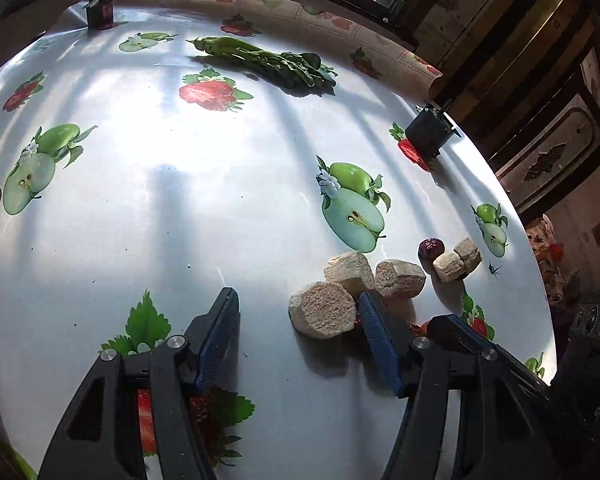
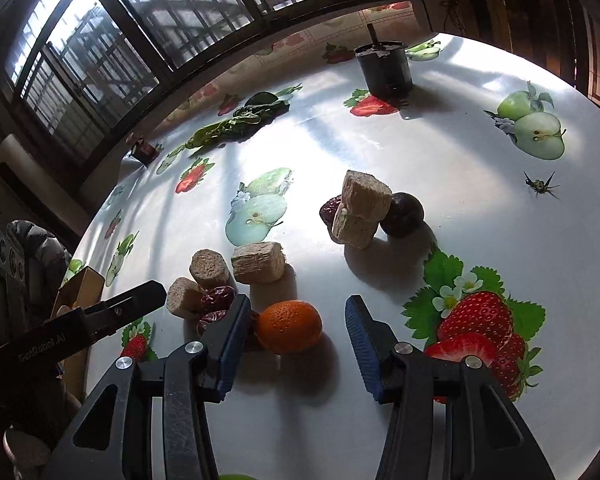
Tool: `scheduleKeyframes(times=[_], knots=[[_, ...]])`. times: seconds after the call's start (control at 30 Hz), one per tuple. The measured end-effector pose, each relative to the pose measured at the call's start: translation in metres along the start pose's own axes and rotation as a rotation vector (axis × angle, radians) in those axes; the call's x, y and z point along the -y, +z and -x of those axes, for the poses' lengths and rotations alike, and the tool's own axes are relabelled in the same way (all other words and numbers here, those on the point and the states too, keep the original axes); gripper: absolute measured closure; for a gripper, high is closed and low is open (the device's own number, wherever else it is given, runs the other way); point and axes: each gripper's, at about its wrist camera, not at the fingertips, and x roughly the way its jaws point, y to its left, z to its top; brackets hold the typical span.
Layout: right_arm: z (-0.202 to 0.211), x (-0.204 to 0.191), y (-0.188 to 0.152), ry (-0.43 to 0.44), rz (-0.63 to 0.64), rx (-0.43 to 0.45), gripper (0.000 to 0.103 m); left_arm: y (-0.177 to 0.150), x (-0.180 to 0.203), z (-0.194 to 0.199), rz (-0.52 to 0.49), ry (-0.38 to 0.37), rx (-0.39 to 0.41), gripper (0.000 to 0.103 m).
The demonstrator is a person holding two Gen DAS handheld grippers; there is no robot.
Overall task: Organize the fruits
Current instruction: 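Grasp the tan round cake slice with the left gripper while the right gripper grasps an orange, then carry the cake slice and orange into the box with both grippers, release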
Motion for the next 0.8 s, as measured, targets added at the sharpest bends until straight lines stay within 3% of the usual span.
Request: scheduleKeyframes(times=[0.07, 0.13, 0.27, 0.53, 0.67, 0.73, 0.8], knots=[[0.0, -0.001, 0.0, 0.017, 0.0, -0.002, 0.065, -0.002, 0.008, -0.003, -0.045, 0.03, 0.0, 0.047], [0.001, -0.003, -0.001, 0.005, 0.014, -0.004, 0.07, -0.005, 0.014, -0.004, -0.084, 0.019, -0.021, 0.07], [0.007, -0.001, -0.004, -0.007, 0.008, 0.0, 0.07, -0.016, 0.014, 0.008, -0.133, 0.051, -0.029, 0.071], [0.013, 0.011, -0.004, -0.03, -0.025, -0.001, 0.068, -0.028, 0.003, 0.016, -0.129, 0.11, -0.007, 0.071], [0.008, 0.006, -0.007, -0.036, -0.004, -0.018, 0.068, -0.037, 0.017, 0.014, -0.196, 0.149, 0.008, 0.056], [0.008, 0.002, -0.008, -0.053, 0.017, -0.014, 0.068, -0.042, 0.022, 0.013, -0.225, 0.179, 0.02, 0.056], [0.007, -0.001, -0.009, -0.061, 0.034, -0.016, 0.068, -0.045, 0.024, 0.014, -0.243, 0.207, 0.023, 0.066]])
